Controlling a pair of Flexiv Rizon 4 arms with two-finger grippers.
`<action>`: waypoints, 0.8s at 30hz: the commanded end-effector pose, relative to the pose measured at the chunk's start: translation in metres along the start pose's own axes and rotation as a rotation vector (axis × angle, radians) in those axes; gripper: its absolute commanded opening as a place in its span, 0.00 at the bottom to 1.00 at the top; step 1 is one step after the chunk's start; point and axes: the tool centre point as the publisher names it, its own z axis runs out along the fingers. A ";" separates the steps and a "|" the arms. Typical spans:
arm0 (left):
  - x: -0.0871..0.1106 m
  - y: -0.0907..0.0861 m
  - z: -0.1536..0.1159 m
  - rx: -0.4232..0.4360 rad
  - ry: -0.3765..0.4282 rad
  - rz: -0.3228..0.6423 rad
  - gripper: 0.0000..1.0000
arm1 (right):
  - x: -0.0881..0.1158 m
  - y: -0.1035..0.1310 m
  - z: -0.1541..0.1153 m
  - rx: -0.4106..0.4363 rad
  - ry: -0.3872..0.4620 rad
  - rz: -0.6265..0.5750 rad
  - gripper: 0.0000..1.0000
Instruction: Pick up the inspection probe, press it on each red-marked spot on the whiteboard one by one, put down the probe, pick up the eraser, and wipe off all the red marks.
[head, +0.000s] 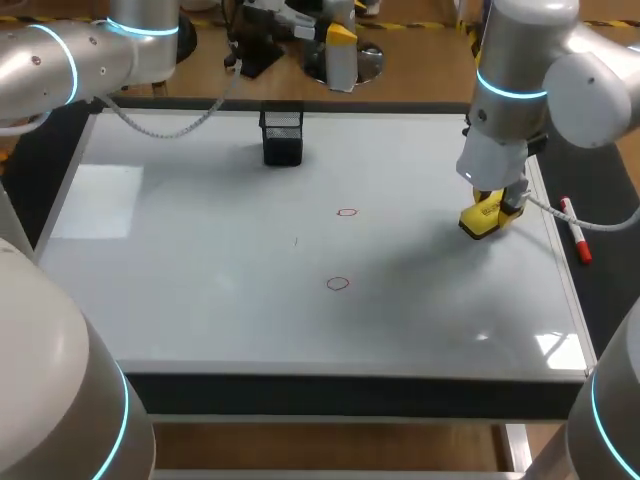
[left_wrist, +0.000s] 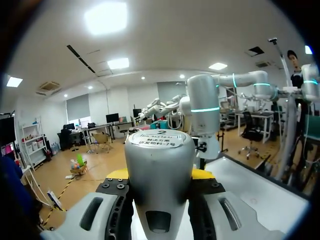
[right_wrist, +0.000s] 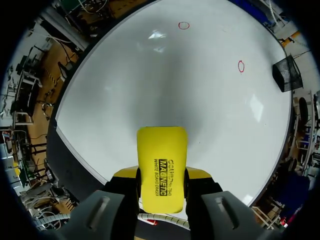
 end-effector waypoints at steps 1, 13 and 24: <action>-0.010 0.003 -0.002 -0.001 0.231 -0.007 0.00 | 0.000 -0.001 0.000 0.002 0.001 -0.001 0.00; -0.014 0.008 -0.002 0.002 0.262 -0.019 0.00 | 0.000 -0.001 0.000 0.002 0.001 -0.001 0.00; -0.014 0.009 -0.002 -0.002 0.253 -0.020 0.00 | 0.000 -0.001 0.000 0.002 0.001 -0.001 0.00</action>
